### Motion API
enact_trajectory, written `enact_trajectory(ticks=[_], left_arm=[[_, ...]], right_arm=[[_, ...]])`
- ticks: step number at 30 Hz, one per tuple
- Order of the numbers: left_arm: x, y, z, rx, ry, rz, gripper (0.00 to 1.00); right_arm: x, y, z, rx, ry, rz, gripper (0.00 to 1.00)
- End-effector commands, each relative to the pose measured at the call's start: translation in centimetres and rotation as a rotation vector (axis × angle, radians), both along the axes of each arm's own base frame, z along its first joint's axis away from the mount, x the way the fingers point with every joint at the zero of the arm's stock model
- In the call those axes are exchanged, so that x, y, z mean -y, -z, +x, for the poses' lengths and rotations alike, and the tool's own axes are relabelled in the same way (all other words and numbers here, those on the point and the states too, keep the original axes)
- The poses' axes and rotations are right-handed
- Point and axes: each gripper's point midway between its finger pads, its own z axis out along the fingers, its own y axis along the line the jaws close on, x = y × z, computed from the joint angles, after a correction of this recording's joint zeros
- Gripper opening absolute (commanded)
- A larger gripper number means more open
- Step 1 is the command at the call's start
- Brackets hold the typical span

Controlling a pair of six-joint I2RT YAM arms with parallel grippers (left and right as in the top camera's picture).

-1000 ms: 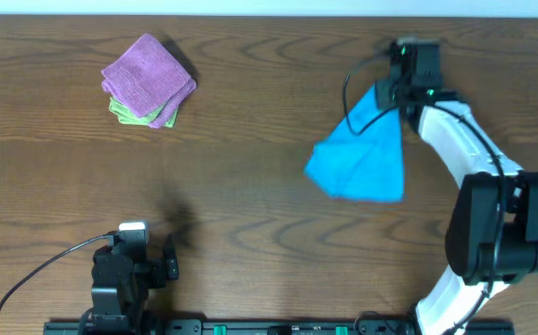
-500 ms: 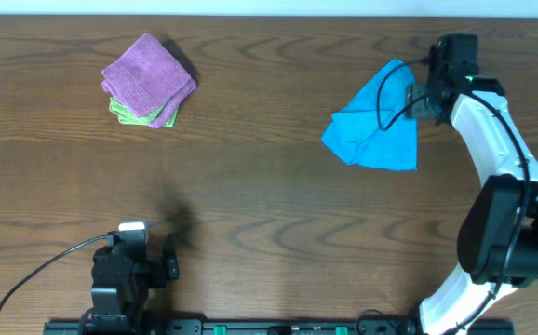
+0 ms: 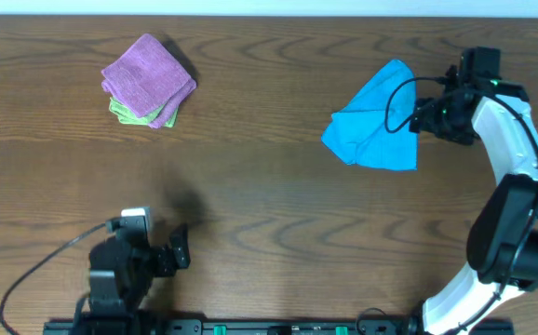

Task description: Fold the cloth

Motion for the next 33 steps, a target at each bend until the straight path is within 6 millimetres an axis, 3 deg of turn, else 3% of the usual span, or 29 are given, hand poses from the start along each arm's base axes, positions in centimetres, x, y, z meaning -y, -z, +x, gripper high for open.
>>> enact_trajectory(ticks=[1,6,11,14,20,28,33], left_arm=[[0.7,-2.9,1.2,-0.031,0.015,-0.035,0.95],[2.6,-6.9,4.7,-0.119,0.089,-0.099,0.96],[6.8,-11.1,8.8,-0.162,0.266,-0.268,0.96],[8.6,-11.9,11.1,-0.172,0.329,-0.367,0.95],[12.0,-10.4,14.7,-0.247,0.347,-0.58,0.95],[20.4,-5.0,16.3,-0.358,0.476,-0.657,0.95],[23.7,-2.4,17.2,-0.383,0.492,-0.697,0.95]], right_arm=[[-0.7,1.2,-1.3,-0.018,0.029,0.09,0.74],[-2.2,3.3,-2.5,-0.03,0.04,0.182,0.71],[-3.5,3.7,-2.7,-0.025,0.047,0.262,0.7],[-3.9,3.5,-2.3,-0.009,0.039,0.284,0.69],[-4.4,3.2,-2.0,0.009,0.028,0.314,0.69],[-4.4,3.2,-1.7,0.019,0.029,0.316,0.69],[-3.3,3.5,-1.5,0.023,0.065,0.257,0.7]])
